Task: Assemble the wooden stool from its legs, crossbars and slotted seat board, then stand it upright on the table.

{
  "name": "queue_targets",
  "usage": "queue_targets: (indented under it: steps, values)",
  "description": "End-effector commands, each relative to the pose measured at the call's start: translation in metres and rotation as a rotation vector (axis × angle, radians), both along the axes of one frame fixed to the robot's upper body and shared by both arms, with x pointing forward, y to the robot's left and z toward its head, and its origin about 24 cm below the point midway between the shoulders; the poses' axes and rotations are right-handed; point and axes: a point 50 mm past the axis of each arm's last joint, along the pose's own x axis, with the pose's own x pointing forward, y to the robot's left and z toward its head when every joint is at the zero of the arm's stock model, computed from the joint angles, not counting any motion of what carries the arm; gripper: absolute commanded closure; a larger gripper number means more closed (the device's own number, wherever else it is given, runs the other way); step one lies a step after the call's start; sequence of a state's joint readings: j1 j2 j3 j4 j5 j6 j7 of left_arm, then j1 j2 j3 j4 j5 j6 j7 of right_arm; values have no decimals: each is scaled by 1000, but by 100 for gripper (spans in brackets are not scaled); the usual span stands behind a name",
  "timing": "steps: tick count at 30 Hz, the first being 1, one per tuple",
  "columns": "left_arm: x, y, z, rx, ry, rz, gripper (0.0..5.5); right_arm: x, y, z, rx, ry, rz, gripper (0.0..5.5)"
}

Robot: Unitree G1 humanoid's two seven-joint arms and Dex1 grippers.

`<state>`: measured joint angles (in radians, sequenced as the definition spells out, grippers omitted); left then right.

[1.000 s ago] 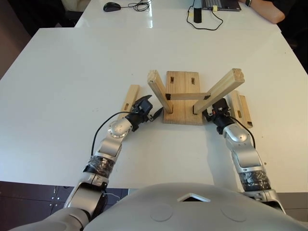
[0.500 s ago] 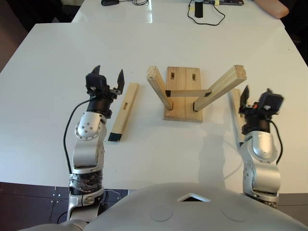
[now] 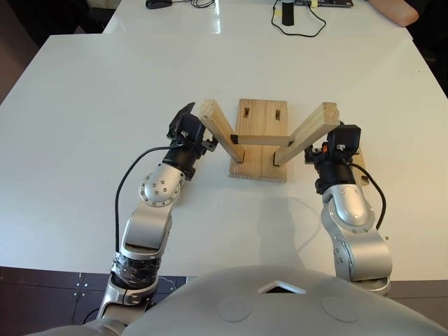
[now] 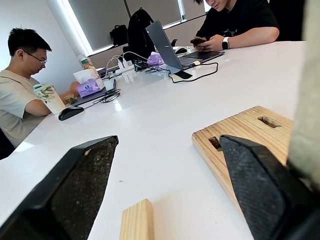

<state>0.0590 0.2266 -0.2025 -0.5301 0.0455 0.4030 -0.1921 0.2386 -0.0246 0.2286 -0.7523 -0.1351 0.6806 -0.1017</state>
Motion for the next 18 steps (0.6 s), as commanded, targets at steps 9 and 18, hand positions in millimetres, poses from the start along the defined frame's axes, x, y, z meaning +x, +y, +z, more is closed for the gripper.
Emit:
queue_targets:
  steps: [9, 18]
  values:
    - [-2, -13, 10, -1, -60, -287, 170, -14, -65, -29, -289, 246, 361, 241]
    - [8, -7, 21, -27, -111, -357, 170, -37, -84, 3, -376, 358, 851, 241]
